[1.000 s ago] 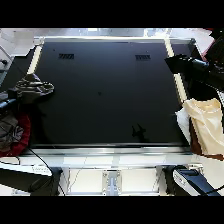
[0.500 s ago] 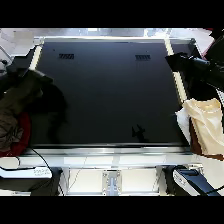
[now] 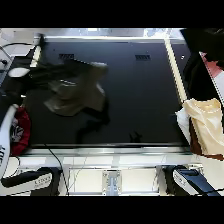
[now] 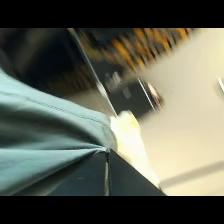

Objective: Fold the shirts.

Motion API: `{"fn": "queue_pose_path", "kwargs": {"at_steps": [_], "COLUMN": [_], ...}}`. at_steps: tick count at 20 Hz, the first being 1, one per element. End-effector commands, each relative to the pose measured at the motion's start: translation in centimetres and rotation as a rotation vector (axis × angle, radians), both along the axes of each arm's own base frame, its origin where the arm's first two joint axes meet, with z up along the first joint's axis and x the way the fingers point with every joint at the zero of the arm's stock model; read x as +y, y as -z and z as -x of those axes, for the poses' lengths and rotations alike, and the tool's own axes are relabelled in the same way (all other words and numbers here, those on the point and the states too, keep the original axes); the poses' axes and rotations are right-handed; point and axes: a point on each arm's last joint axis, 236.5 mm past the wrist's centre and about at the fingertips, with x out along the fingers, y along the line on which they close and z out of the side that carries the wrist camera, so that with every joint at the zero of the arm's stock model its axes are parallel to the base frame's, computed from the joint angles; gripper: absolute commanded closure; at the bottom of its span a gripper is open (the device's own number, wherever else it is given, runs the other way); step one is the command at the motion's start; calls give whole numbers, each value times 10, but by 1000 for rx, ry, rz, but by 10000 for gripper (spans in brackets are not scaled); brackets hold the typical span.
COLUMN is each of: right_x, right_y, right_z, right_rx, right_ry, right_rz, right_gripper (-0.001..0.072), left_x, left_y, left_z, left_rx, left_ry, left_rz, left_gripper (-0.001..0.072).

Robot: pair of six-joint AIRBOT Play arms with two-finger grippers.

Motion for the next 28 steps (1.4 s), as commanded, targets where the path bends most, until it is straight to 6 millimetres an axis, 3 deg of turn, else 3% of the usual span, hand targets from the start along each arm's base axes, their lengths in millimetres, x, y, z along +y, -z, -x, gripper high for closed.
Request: {"fn": "queue_pose_path", "kwargs": {"at_steps": [1,2,4,5,7,9,12,14,16,18,21,24,28], "right_x": [-13,-21,-47,-63,-92,-101,-76,-48,-20,7,37,55,86], "right_y": [-31,-31,-18,-4,41,86,191,260,328,380,417,432,459], "right_z": [21,25,31,34,41,37,22,12,16,40,73,70,74], "right_rx": [-66,-62,-3,56,251,406,644,736,854,993,1121,1101,1104], "right_ry": [45,71,154,196,266,282,181,140,151,152,145,199,254], "right_rz": [133,183,319,387,453,382,174,-35,-336,-597,-856,-845,-728], "right_gripper": [234,234,234,234,234,234,234,233,226,183,184,182,183], "left_x": [-86,-87,-64,-39,28,113,222,277,319,339,351,352,340], "left_y": [13,14,13,12,6,3,4,5,10,31,86,122,140], "left_z": [26,17,-11,-29,-67,-100,-117,-117,-118,-120,-128,-140,-145], "left_rx": [6,-6,-21,-21,-21,48,133,130,96,112,175,240,272], "left_ry": [27,-19,-124,-180,-324,-507,-695,-791,-869,-897,-910,-907,-878], "left_rz": [-24,-31,-38,-37,-28,21,97,97,62,4,-129,-136,-142], "left_gripper": [145,-9,-13,-13,-13,-13,-13,-13,-2,29,30,30,60]}}
